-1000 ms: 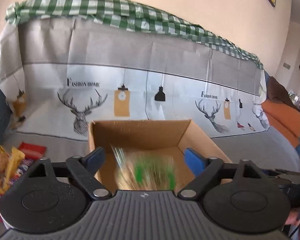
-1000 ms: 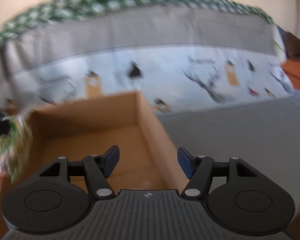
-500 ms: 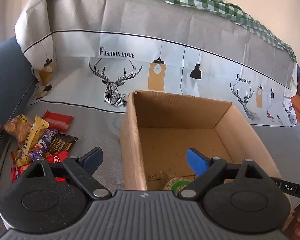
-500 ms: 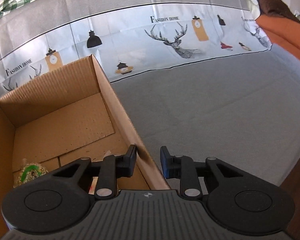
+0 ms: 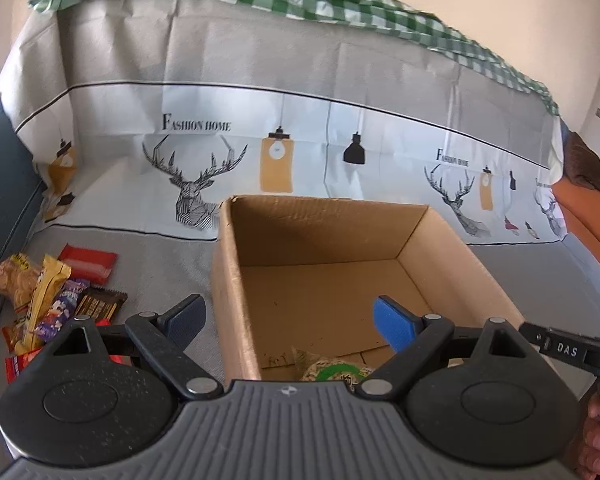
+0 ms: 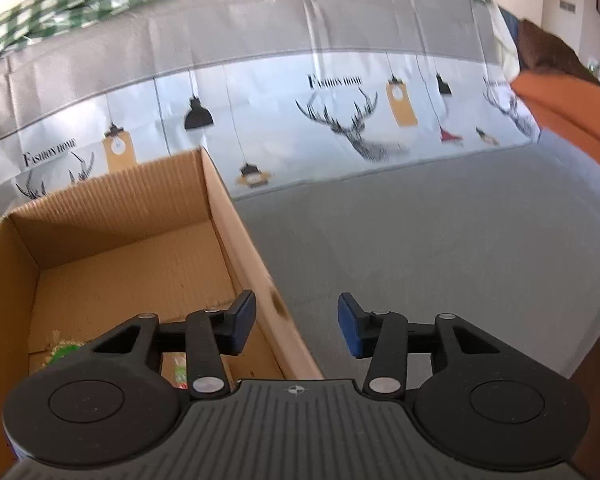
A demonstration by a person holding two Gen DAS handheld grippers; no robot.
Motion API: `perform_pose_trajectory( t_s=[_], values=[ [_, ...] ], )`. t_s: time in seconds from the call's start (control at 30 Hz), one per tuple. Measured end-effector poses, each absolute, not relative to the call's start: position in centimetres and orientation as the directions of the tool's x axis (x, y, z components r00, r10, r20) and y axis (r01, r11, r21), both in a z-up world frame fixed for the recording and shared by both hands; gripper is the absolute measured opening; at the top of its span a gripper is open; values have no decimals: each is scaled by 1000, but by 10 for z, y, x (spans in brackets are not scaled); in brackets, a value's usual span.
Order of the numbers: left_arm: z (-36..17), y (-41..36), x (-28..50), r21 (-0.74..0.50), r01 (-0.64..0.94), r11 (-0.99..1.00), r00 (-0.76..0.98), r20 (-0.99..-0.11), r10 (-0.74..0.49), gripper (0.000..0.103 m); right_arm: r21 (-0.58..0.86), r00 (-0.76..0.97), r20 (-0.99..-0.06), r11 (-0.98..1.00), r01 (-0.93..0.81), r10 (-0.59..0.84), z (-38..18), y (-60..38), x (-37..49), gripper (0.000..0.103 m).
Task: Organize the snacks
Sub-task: 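Withdraw both open grippers from the box back toward the snack pile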
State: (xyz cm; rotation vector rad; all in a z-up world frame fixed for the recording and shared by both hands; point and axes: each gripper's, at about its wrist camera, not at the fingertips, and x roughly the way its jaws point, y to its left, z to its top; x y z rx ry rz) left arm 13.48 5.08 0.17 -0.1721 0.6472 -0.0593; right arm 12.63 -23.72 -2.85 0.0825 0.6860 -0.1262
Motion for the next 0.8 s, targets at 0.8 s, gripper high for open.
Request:
perform_pose_trajectory(
  t_s=[0.8],
  values=[
    [4, 35, 118, -129, 195, 972, 815, -530, -234, 66, 70, 869, -493, 998, -3, 37, -12, -208, 114, 69]
  ],
)
